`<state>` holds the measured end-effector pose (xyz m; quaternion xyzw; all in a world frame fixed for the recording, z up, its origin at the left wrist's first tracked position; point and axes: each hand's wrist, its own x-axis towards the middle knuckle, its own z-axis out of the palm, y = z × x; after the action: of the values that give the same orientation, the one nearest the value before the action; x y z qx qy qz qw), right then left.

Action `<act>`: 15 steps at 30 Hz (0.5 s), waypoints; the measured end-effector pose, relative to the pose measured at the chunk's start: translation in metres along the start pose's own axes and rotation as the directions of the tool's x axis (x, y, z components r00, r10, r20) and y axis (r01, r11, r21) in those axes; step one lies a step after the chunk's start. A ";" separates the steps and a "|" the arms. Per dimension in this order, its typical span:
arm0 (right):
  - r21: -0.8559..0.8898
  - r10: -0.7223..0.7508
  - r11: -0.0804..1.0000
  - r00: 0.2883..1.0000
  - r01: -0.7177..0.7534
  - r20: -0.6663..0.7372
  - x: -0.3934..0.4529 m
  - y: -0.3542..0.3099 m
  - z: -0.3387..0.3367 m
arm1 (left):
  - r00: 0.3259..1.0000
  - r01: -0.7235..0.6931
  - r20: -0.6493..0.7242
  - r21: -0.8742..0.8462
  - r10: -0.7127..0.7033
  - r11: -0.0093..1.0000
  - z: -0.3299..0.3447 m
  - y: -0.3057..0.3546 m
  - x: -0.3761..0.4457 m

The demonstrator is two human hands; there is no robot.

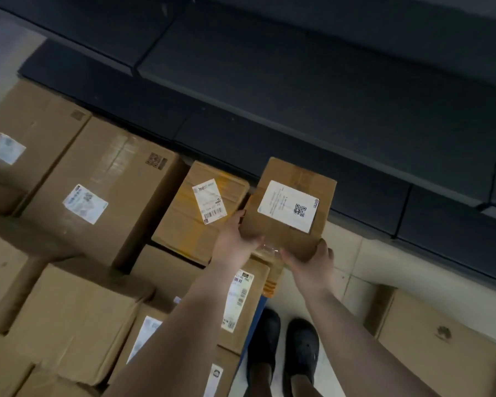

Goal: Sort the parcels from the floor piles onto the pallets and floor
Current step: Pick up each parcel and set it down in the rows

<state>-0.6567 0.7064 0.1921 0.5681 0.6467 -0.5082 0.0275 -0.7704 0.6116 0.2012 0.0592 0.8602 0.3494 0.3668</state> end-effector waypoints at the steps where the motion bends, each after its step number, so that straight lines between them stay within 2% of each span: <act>1: -0.003 -0.001 1.000 1.000 0.001 -0.004 0.012 0.003 0.009 | 1.000 -0.014 0.016 0.012 0.014 1.000 0.003 -0.005 0.016; 6: -0.034 0.047 0.998 0.999 -0.048 -0.016 0.052 0.027 0.049 | 0.995 0.043 0.086 0.102 -0.052 0.994 0.021 -0.044 0.070; 9: -0.098 0.172 0.981 0.985 -0.170 0.005 0.066 0.047 0.068 | 0.980 0.079 0.161 0.218 -0.116 0.973 0.034 -0.070 0.088; 15: -0.146 0.198 0.971 0.979 -0.191 0.040 0.065 0.066 0.076 | 0.982 0.106 0.120 0.282 -0.145 0.953 0.040 -0.087 0.094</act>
<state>-0.6707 0.6895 0.0743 0.6113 0.6214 -0.4712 0.1351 -0.7979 0.6022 0.0702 0.0788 0.8746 0.1976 0.4357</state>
